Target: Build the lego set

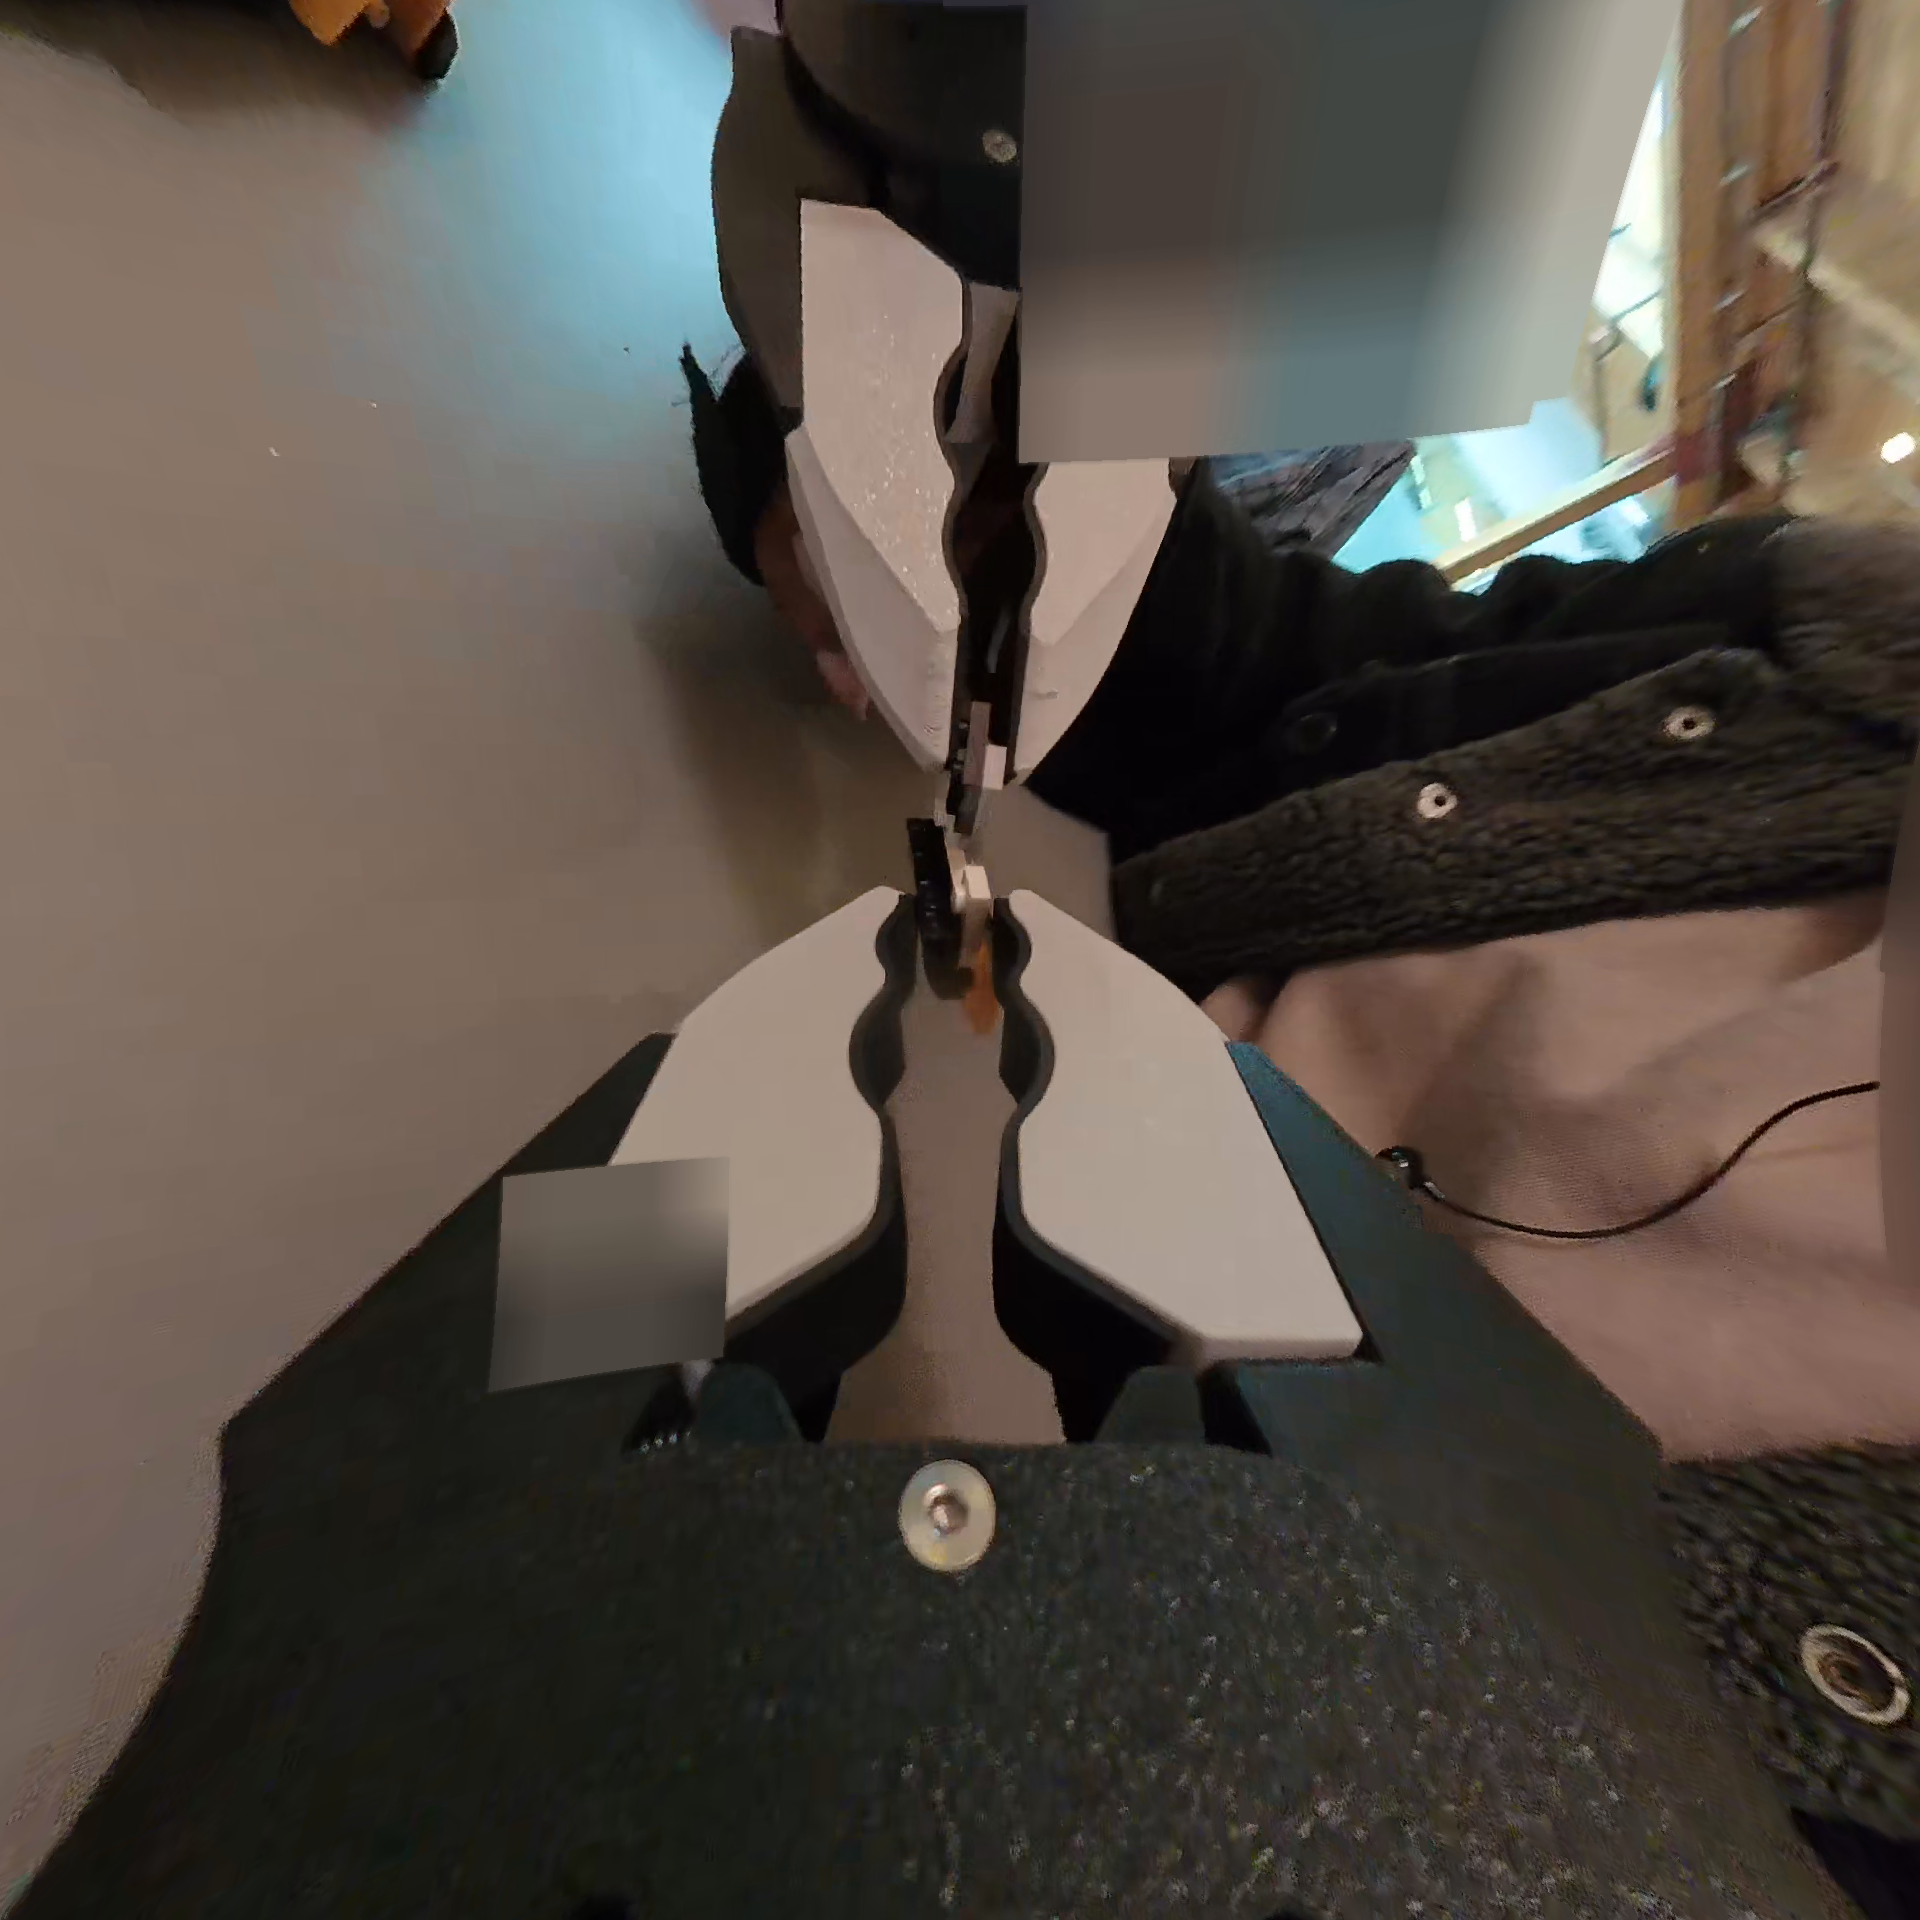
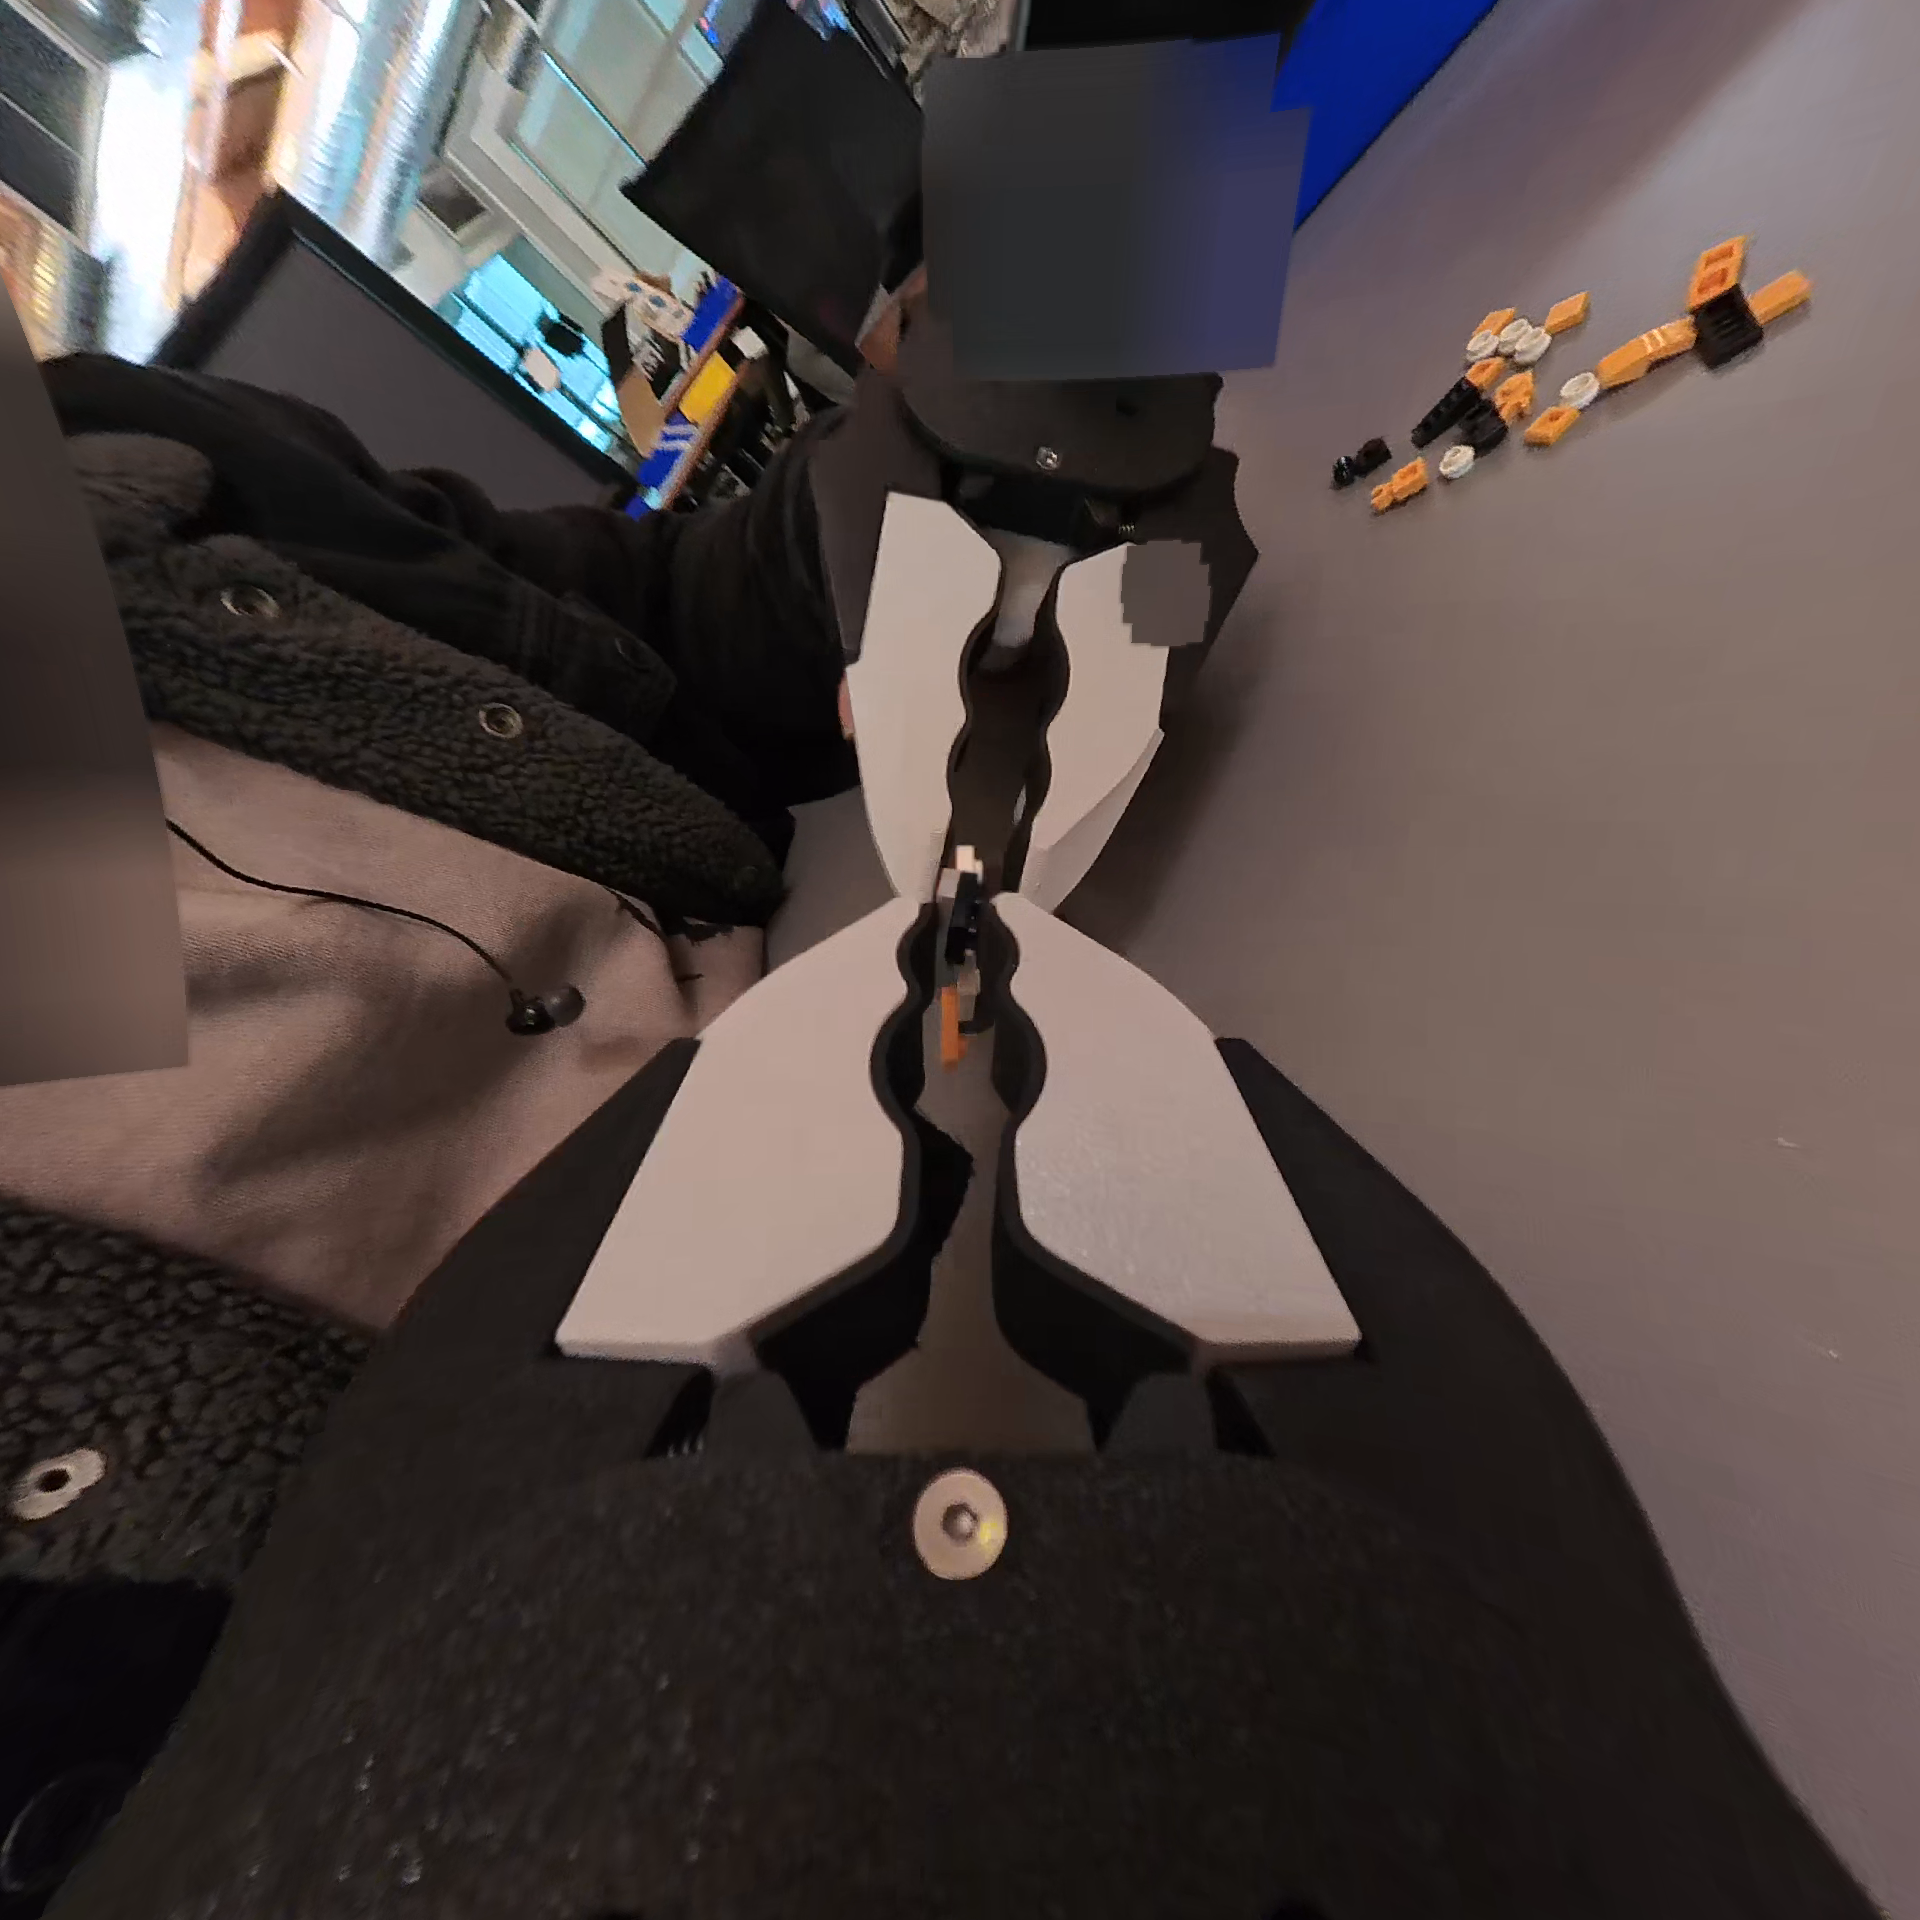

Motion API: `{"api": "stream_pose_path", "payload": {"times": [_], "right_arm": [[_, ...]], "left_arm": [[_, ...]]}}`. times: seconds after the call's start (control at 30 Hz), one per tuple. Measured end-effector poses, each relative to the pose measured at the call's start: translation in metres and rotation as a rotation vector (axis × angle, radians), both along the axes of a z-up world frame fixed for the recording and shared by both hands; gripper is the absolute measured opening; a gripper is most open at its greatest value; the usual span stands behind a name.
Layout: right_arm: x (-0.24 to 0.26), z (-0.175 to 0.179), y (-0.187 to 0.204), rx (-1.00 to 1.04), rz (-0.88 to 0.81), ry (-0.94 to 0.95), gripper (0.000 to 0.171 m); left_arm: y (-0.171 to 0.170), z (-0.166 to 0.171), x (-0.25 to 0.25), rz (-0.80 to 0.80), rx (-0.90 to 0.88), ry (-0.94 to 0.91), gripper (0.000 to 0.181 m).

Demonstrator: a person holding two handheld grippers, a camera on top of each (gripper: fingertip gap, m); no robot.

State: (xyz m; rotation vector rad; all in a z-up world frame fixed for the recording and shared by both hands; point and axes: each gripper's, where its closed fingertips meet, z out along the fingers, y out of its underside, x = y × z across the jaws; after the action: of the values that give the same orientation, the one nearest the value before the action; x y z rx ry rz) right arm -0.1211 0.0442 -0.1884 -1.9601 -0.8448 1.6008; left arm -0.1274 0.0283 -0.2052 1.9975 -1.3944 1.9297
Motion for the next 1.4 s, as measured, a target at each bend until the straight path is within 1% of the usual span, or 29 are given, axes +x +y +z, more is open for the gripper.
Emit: {"api": "stream_pose_path", "payload": {"times": [0.1, 0.23, 0.5, 0.9, 1.07, 1.4], "right_arm": [[0.001, 0.011, 0.003, -0.029, -0.019, 0.071, 0.008], [0.002, 0.015, 0.008, -0.039, -0.053, 0.098, 0.008], [0.006, 0.022, 0.013, -0.005, -0.085, 0.134, 0.008], [0.008, 0.037, 0.025, 0.152, -0.174, 0.165, 0.008], [0.007, 0.036, 0.027, 0.205, -0.191, 0.14, 0.009], [0.005, 0.034, 0.029, 0.249, -0.208, 0.111, 0.01]], "left_arm": [[0.006, 0.007, 0.001, 0.034, -0.077, -0.029, 0.013], [0.016, 0.016, 0.002, 0.085, -0.156, -0.07, 0.013], [0.022, 0.027, 0.003, 0.122, -0.246, -0.115, 0.013], [0.034, 0.041, 0.003, 0.225, -0.19, -0.153, 0.013], [0.036, 0.041, 0.002, 0.236, -0.145, -0.152, 0.013], [0.036, 0.038, 0.001, 0.235, -0.11, -0.136, 0.013]]}}
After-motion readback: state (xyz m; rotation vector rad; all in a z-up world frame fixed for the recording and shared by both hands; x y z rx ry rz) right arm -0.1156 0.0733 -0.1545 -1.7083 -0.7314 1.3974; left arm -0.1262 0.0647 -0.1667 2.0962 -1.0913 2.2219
